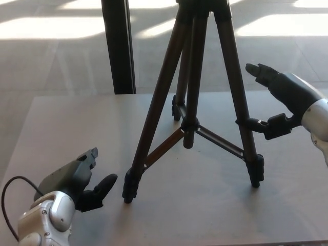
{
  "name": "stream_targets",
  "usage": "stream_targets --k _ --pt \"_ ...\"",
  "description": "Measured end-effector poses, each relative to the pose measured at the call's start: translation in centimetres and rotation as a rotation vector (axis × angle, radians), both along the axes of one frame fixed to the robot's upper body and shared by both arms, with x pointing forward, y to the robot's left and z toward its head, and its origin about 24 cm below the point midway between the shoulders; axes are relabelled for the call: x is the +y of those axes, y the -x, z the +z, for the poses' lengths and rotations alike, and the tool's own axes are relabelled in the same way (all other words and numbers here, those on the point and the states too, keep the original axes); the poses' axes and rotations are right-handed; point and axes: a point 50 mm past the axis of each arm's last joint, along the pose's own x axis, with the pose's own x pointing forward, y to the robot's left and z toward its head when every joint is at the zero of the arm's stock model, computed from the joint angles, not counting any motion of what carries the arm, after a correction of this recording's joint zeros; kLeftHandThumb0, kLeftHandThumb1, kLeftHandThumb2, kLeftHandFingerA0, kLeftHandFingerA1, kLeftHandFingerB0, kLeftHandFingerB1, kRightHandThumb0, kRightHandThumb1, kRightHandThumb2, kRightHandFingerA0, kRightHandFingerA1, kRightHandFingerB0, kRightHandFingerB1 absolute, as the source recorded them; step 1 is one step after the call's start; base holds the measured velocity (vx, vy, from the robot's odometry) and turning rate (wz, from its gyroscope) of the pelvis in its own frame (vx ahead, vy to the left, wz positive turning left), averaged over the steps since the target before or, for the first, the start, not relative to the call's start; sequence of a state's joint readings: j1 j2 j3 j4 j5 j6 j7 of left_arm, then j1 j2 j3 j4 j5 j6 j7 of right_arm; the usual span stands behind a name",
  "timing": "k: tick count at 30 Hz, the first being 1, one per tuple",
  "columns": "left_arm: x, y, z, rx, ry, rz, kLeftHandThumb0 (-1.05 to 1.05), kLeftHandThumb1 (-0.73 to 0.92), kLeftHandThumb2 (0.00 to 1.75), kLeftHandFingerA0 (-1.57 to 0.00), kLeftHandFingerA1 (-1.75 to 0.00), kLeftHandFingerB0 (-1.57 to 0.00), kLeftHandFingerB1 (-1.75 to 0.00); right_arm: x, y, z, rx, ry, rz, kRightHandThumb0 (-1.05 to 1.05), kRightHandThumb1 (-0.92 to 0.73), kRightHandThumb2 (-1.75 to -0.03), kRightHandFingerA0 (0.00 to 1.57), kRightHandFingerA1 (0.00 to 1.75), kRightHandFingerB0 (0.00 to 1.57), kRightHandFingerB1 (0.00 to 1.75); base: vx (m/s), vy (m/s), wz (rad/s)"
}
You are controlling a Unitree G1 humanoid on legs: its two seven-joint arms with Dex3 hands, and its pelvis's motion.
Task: Use both hands of the robot to pick up the tripod lying in the middle of the desk and make it stand upright on the desk
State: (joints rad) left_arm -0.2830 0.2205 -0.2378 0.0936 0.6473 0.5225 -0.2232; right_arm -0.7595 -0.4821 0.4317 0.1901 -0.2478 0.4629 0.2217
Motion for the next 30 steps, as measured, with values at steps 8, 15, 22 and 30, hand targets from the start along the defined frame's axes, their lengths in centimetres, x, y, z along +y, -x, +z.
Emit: stream_targets --k 8,15,22,30 --pt "3.0 0.1 1.3 0.029 -0.053 0.022 -1.03 0.64 0.90 0.00 0.00 0.00 0.00 -1.9 0.9 0.2 0.034 0.036 -0.017 -1.05 -0.74 -1.15 0.00 0.23 0.00 0.00 0.00 0.000 0.00" --pt "7.7 0.9 5.7 -0.019 -0.082 0.068 -0.87 0.68 0.73 0.00 0.00 0.00 0.00 -6.4 3.0 0.3 0.045 0.028 -0.095 -1.00 -0.92 -0.71 0.00 0.00 0.00 0.00 0.00 0.000 0.00" --pt "13.5 3.9 7.3 -0.008 -0.065 0.211 -1.05 0.62 0.99 0.00 -0.39 0.00 -0.18 -12.4 5.9 -0.6 0.086 -0.059 -0.239 -1.01 -0.69 -1.01 0.00 0.00 0.00 0.07 0.00 0.000 0.00" --pt "18.7 8.5 7.3 0.009 0.005 0.405 -0.99 0.60 0.96 0.00 -0.54 0.00 -0.44 -18.3 10.2 -2.6 0.125 -0.148 -0.433 -1.05 -0.74 -1.15 0.00 0.24 0.00 0.10 0.00 0.000 0.00"
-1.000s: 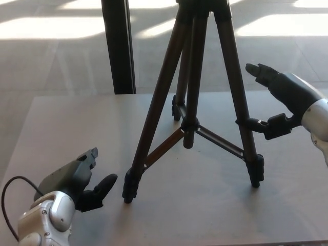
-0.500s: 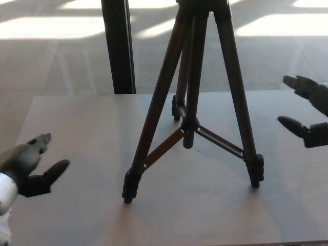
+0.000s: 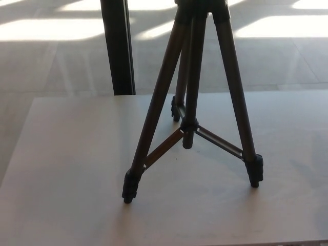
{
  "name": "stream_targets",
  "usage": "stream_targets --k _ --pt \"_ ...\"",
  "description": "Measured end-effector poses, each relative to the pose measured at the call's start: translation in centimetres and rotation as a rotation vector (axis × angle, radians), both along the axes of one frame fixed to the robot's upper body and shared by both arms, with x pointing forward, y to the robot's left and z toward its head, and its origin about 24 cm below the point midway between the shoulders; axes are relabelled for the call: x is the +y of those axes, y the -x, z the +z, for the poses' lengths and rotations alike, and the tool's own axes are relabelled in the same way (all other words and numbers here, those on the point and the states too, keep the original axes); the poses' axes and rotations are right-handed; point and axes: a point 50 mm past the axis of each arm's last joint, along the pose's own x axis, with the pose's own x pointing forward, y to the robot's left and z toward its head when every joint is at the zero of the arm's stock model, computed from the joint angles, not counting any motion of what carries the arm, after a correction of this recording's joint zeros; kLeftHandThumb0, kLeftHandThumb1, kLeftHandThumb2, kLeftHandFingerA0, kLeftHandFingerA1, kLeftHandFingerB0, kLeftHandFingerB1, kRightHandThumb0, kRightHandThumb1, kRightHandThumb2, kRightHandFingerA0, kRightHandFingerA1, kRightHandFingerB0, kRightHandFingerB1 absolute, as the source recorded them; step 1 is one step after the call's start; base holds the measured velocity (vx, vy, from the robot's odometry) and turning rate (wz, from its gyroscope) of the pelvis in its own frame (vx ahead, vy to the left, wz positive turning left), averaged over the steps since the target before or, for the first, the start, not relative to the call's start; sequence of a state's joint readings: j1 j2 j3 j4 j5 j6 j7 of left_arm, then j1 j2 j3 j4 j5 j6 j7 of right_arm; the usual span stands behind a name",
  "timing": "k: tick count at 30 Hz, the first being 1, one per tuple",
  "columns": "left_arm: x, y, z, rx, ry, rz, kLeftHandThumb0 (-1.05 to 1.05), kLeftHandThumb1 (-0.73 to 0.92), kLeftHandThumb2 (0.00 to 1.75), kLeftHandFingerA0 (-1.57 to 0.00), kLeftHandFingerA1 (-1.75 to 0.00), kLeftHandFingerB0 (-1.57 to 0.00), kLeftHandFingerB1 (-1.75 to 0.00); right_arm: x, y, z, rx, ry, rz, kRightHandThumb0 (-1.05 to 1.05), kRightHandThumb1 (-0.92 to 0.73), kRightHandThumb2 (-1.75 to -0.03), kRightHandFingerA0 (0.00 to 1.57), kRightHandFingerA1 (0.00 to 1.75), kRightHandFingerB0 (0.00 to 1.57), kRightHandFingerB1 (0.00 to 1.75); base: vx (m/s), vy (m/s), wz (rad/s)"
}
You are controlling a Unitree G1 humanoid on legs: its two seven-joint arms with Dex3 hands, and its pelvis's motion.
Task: Use both hands of the robot to pick up the tripod lying in the middle of the desk and make it stand upright on the desk
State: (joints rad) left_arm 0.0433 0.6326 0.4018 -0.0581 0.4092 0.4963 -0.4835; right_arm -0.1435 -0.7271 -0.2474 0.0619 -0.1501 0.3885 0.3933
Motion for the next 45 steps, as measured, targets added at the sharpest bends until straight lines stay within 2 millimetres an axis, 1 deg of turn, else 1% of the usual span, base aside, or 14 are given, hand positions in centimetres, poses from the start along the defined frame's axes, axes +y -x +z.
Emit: stream_targets --k 5,12,17,26,27,30,31,32,35,36,37,40,41,45 --pt "3.3 3.5 -0.9 0.024 0.049 0.149 -1.00 0.60 0.95 0.00 -0.54 0.00 -0.41 -4.1 3.4 -1.4 0.024 -0.038 -0.172 -0.87 -0.83 -0.83 0.00 0.00 0.03 0.26 0.00 0.000 0.00" --pt "7.8 9.5 -4.0 0.091 0.168 0.406 -0.78 0.70 0.57 0.00 -0.50 0.00 -0.15 -9.1 9.5 -4.9 0.085 -0.112 -0.452 -0.89 -0.69 -1.10 0.00 0.33 0.08 0.31 0.00 0.000 0.00" --pt "9.0 13.5 -7.6 0.162 0.298 0.563 -0.72 0.69 0.60 0.00 -0.58 0.00 -0.55 -10.3 12.6 -7.9 0.105 -0.209 -0.598 -0.87 -0.72 -1.11 0.00 0.28 0.00 0.21 0.00 0.000 0.00" --pt "7.4 20.7 -14.6 0.337 0.527 0.775 -0.39 0.44 1.01 -0.23 -0.67 -0.12 -0.60 -8.4 17.7 -15.6 0.070 -0.537 -0.846 -0.91 -0.67 -1.00 0.00 0.20 0.00 0.09 0.00 0.000 0.00" --pt "7.0 21.6 -15.3 0.347 0.560 0.805 -0.64 0.65 0.59 -0.22 -0.85 -0.21 -0.70 -7.7 18.4 -16.8 0.065 -0.600 -0.880 -0.84 -0.66 -0.98 0.00 0.23 0.00 0.19 0.00 0.000 0.00" --pt "6.4 22.7 -16.3 0.337 0.614 0.851 -0.60 0.65 0.58 -0.28 -0.87 -0.25 -0.72 -6.6 19.5 -18.5 0.037 -0.708 -0.942 -0.68 -0.77 -0.62 0.05 0.52 0.27 0.39 0.00 0.000 0.00" --pt "6.3 22.9 -16.5 0.329 0.626 0.861 -0.60 0.68 0.60 -0.30 -0.87 -0.31 -0.72 -6.3 19.7 -18.9 0.032 -0.733 -0.957 -0.68 -0.59 -0.95 0.04 0.53 0.18 0.50 0.00 0.000 0.00" --pt "6.1 23.2 -16.8 0.320 0.639 0.874 -0.60 0.68 0.59 -0.31 -0.87 -0.31 -0.72 -6.1 20.1 -19.3 0.026 -0.760 -0.975 -0.68 -0.72 -0.62 0.18 0.63 0.33 0.42 0.00 0.000 0.00" --pt "5.7 23.9 -17.4 0.288 0.673 0.904 -0.57 0.66 0.59 -0.33 -0.87 -0.41 -0.72 -5.4 21.0 -20.6 -0.003 -0.845 -1.029 -0.68 -0.56 -0.98 0.31 0.70 0.24 0.52 0.00 0.000 0.00" --pt "5.6 24.0 -17.5 0.277 0.680 0.911 -0.54 0.65 0.58 -0.33 -0.88 -0.34 -0.72 -5.3 21.1 -20.7 -0.014 -0.860 -1.037 -0.63 -0.74 -0.60 0.15 0.64 0.28 0.41 0.00 0.000 0.00" --pt "5.5 24.2 -17.7 0.255 0.694 0.925 -0.54 0.64 0.58 -0.33 -0.91 -0.37 -0.76 -5.2 21.2 -20.9 -0.033 -0.879 -1.047 -0.64 -0.71 -0.61 0.33 0.88 0.31 0.43 0.00 0.000 0.00" --pt "5.5 24.3 -17.8 0.176 0.723 0.959 -0.54 0.63 0.59 -0.31 -0.99 -0.37 -0.81 -5.0 20.9 -21.0 -0.075 -0.912 -1.049 -0.65 -0.75 -0.61 0.14 0.54 0.26 0.38 0.00 0.000 0.00" --pt "5.5 24.3 -17.7 0.153 0.728 0.966 -0.55 0.44 0.90 -0.40 -0.78 -0.40 -0.73 -5.0 20.8 -21.1 -0.085 -0.919 -1.047 -0.37 -0.56 -1.10 0.03 0.55 0.00 0.51 0.00 0.000 0.00" --pt "5.3 24.4 -17.8 0.094 0.738 0.975 -0.56 0.44 0.88 -0.47 -0.78 -0.35 -0.68 -4.5 20.7 -21.9 -0.064 -0.944 -1.031 -0.39 -0.49 -1.07 0.04 0.56 0.00 0.51 0.00 0.000 0.00"
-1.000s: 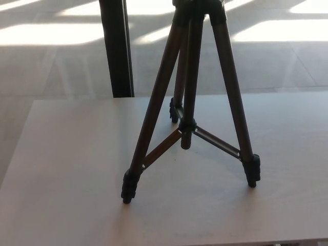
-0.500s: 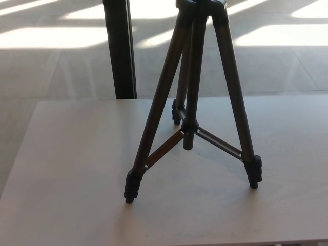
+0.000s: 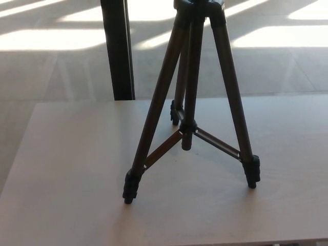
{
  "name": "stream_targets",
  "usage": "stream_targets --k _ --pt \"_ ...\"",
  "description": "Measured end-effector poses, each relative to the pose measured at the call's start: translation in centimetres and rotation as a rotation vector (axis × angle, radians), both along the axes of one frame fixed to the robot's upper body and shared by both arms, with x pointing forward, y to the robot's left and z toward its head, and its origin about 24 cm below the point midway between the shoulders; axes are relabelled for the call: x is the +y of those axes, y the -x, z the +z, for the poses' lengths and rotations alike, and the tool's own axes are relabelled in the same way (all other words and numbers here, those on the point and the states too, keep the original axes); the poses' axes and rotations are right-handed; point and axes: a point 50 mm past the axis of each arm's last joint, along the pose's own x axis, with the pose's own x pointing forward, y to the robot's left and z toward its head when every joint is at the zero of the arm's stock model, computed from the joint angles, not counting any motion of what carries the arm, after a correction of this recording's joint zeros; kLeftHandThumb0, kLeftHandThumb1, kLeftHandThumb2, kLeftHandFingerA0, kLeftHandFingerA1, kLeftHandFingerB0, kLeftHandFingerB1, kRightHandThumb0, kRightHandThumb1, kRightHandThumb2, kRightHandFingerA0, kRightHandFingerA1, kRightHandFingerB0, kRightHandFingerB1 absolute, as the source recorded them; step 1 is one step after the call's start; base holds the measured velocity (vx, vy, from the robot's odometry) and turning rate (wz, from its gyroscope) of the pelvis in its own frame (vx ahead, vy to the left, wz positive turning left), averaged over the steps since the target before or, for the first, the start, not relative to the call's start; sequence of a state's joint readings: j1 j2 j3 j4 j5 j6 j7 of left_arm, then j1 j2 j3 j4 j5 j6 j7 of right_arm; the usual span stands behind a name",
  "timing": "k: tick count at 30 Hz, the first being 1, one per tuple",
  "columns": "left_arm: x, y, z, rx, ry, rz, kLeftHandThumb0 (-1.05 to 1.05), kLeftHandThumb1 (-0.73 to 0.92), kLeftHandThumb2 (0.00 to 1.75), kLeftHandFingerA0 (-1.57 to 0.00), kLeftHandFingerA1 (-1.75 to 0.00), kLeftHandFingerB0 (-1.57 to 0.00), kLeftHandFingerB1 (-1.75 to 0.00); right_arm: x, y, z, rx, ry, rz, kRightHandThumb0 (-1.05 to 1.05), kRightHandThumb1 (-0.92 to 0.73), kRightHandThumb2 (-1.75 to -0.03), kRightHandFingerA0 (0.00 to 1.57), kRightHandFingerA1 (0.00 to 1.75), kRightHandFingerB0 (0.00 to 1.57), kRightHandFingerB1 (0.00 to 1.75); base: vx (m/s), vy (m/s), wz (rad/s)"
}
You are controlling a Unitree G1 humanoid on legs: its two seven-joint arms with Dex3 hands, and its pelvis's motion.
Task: Use both hands of the robot to pick up the tripod lying in the middle of the desk and make it stand upright on the desk
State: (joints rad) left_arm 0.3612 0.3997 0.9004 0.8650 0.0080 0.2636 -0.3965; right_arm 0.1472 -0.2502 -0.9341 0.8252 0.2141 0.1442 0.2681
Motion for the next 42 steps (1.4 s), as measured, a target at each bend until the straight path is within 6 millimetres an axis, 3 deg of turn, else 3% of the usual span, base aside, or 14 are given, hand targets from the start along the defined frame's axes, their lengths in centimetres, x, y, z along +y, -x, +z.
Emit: stream_targets --k 4,5,6,8,9,10,11,14,17,33,34,39,41,42 --pt "-0.2 0.2 -0.3 -0.015 -0.002 0.021 -0.56 0.44 0.90 -0.48 -0.79 -0.39 -0.70 0.2 0.2 -0.3 -0.016 -0.006 0.019 -0.38 -0.53 -1.09 0.03 0.56 0.00 0.51 0.00 0.000 0.00" --pt "-0.2 0.2 -0.4 -0.019 -0.006 0.021 -0.55 0.61 0.57 -0.45 -0.88 -0.42 -0.75 0.1 0.2 -0.2 -0.022 0.000 0.028 -0.67 -0.78 -0.63 0.01 0.54 0.12 0.38 0.00 0.000 0.00" --pt "-0.2 0.2 -0.4 -0.024 -0.010 0.021 -0.56 0.45 0.90 -0.48 -0.79 -0.40 -0.70 0.1 0.3 -0.3 -0.023 0.002 0.037 -0.37 -0.53 -1.09 0.04 0.56 0.00 0.50 0.00 0.000 0.00" --pt "-0.3 0.2 -0.5 -0.032 -0.012 0.025 -0.56 0.44 0.89 -0.47 -0.79 -0.36 -0.69 0.0 0.3 -0.3 -0.032 -0.001 0.042 -0.66 -0.76 -0.64 0.07 0.56 0.17 0.38 0.00 0.000 0.00" --pt "-0.3 0.1 -0.6 -0.037 -0.011 0.026 -0.58 0.45 0.90 -0.50 -0.80 -0.40 -0.70 0.0 0.2 -0.3 -0.035 0.000 0.048 -0.37 -0.53 -1.09 0.03 0.55 0.00 0.50 0.00 0.000 0.00" --pt "-0.4 0.1 -0.6 -0.041 -0.012 0.026 -0.57 0.45 0.90 -0.52 -0.80 -0.41 -0.70 0.0 0.1 -0.2 -0.030 0.004 0.062 -0.65 -0.78 -0.63 0.01 0.51 0.13 0.35 0.00 0.000 0.00" --pt "-0.4 0.0 -0.7 -0.044 -0.013 0.025 -0.55 0.45 0.90 -0.54 -0.81 -0.46 -0.72 -0.1 -0.1 -0.1 -0.029 0.008 0.074 -0.36 -0.54 -1.08 0.04 0.55 0.00 0.49 0.00 0.000 0.00" --pt "-0.3 -0.4 -0.7 -0.053 -0.016 0.024 -0.53 0.61 0.58 -0.51 -0.91 -0.40 -0.74 -0.3 -1.1 0.4 -0.045 0.020 0.064 -0.66 -0.72 -0.77 0.02 0.27 0.10 0.32 0.00 0.000 0.00" --pt "0.0 -1.0 -0.5 -0.058 -0.025 0.014 -0.64 0.47 0.92 -0.60 -0.86 -0.41 -0.72 -0.9 -2.2 1.0 -0.057 0.014 0.048 -0.72 -0.68 -0.60 0.09 0.63 0.16 0.40 0.00 0.000 0.00" --pt "-0.5 -6.0 0.0 0.059 -0.093 -0.344 -0.70 0.67 0.60 -0.52 -0.87 -0.52 -0.68 -2.0 -3.7 1.4 0.214 0.071 0.133 -0.69 -0.71 -0.62 0.03 0.43 0.18 0.34 0.00 0.000 0.00" --pt "-0.4 -5.8 0.1 0.070 -0.097 -0.360 -0.71 0.67 0.60 -0.47 -0.82 -0.47 -0.64 -1.9 -3.3 1.2 0.237 0.072 0.140 -0.37 -0.43 -1.00 0.05 0.56 0.00 0.50 0.00 0.000 0.00" --pt "-0.3 -5.6 0.3 0.091 -0.105 -0.381 -0.74 0.67 0.60 -0.59 -0.86 -0.61 -0.67 -1.8 -2.8 0.8 0.280 0.078 0.173 -0.56 -0.62 -0.60 0.00 0.46 0.12 0.37 0.00 0.000 0.00" --pt "-0.6 -5.4 0.3 0.112 -0.109 -0.418 -0.71 0.67 0.60 -0.70 -0.86 -0.66 -0.67 -1.7 -3.0 0.8 0.268 0.080 0.193 -0.36 -0.49 -1.03 0.04 0.56 0.00 0.50 0.00 0.000 0.00" --pt "-0.7 -5.4 0.3 0.119 -0.112 -0.432 -0.70 0.67 0.60 -0.58 -0.88 -0.56 -0.66 -1.7 -3.1 0.8 0.259 0.080 0.199 -0.45 -0.60 -0.58 0.01 0.50 0.16 0.38 0.00 0.000 0.00"
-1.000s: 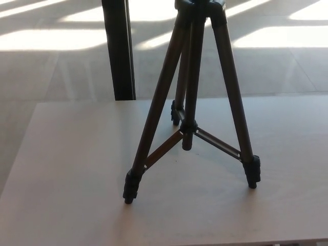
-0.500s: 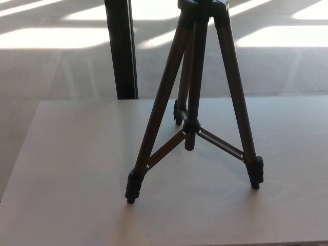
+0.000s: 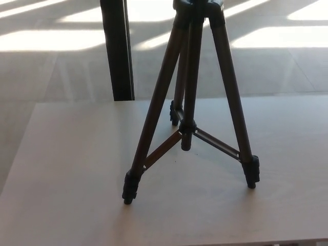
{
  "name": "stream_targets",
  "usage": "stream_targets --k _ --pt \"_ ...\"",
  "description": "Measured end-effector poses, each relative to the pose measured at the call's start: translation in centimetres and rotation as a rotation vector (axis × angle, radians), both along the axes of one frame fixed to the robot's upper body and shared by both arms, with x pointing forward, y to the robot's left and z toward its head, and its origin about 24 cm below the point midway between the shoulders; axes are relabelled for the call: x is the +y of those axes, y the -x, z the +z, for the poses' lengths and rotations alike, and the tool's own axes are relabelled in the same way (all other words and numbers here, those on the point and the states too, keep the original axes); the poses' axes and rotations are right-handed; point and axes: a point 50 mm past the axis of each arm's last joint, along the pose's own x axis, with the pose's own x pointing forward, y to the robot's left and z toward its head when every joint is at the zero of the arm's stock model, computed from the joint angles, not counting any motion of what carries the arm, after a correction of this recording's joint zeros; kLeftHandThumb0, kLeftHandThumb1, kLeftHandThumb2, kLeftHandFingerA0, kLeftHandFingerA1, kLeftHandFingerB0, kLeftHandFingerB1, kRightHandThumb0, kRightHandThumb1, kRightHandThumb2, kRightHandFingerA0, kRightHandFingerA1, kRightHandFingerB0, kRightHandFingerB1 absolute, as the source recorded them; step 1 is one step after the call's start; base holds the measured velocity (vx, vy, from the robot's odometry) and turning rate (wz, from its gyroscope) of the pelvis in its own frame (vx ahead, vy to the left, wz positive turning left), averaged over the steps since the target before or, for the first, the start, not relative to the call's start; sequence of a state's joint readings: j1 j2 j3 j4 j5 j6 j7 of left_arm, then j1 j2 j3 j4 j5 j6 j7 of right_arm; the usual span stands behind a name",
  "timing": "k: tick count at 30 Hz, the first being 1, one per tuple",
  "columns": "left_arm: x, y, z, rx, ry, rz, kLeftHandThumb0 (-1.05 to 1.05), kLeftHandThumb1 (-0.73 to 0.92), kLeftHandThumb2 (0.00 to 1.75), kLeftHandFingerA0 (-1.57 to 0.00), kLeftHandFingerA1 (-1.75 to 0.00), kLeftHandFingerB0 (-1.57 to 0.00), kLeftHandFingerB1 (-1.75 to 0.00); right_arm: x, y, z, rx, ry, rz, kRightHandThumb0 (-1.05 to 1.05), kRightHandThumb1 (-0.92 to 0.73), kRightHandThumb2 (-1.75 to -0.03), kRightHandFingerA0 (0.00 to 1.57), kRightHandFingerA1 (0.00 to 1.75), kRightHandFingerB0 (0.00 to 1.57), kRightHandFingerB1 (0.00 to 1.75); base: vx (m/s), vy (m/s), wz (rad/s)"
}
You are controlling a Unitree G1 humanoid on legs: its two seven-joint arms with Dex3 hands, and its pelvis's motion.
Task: Use both hands of the robot to pick up the tripod lying in the middle of the desk and make it stand upright on the desk
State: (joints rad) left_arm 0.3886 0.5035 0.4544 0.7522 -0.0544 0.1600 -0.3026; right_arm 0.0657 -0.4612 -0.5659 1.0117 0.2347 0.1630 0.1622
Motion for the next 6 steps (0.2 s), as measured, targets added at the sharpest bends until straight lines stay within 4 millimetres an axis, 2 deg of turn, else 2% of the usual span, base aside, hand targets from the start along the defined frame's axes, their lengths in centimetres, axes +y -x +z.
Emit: stream_targets --k 1,2,3,4,5,6 --pt "-0.05 0.02 -0.04 0.002 0.001 -0.002 -0.70 0.65 0.60 -0.48 -0.86 -0.49 -0.67 -0.01 -0.20 0.05 -0.019 -0.007 -0.009 -0.54 -0.61 -0.58 0.02 0.56 0.14 0.40 0.00 0.000 0.00" --pt "-0.05 0.01 -0.04 0.001 0.002 -0.001 -0.70 0.66 0.61 -0.58 -0.84 -0.53 -0.66 -0.04 -0.44 0.14 -0.037 -0.012 -0.016 -0.36 -0.48 -1.02 0.04 0.56 0.00 0.51 0.00 0.000 0.00" --pt "-0.04 -0.04 -0.03 -0.003 0.003 0.002 -0.75 0.51 0.86 -0.55 -0.82 -0.51 -0.71 -0.04 -0.61 0.20 -0.046 -0.014 -0.015 -0.55 -0.53 -0.73 0.00 0.47 0.09 0.45 0.00 0.000 0.00" --pt "0.02 -0.05 -0.10 -0.002 0.004 0.009 -0.75 0.51 0.86 -0.55 -0.82 -0.51 -0.71 -0.01 -0.81 0.30 -0.050 -0.012 -0.002 -0.55 -0.53 -0.73 0.00 0.47 0.09 0.45 0.00 0.000 0.00" --pt "0.03 -0.02 -0.16 0.001 0.006 0.012 -0.73 0.67 0.60 -0.58 -0.87 -0.52 -0.69 -0.01 -0.91 0.37 -0.067 -0.018 -0.006 -0.35 -0.52 -1.03 0.04 0.57 0.00 0.51 0.00 0.000 0.00" --pt "0.02 0.07 -0.23 0.005 0.008 0.014 -0.73 0.67 0.60 -0.58 -0.87 -0.52 -0.69 -0.06 -0.97 0.47 -0.083 -0.022 -0.012 -0.35 -0.52 -1.03 0.04 0.57 0.00 0.51 0.00 0.000 0.00"
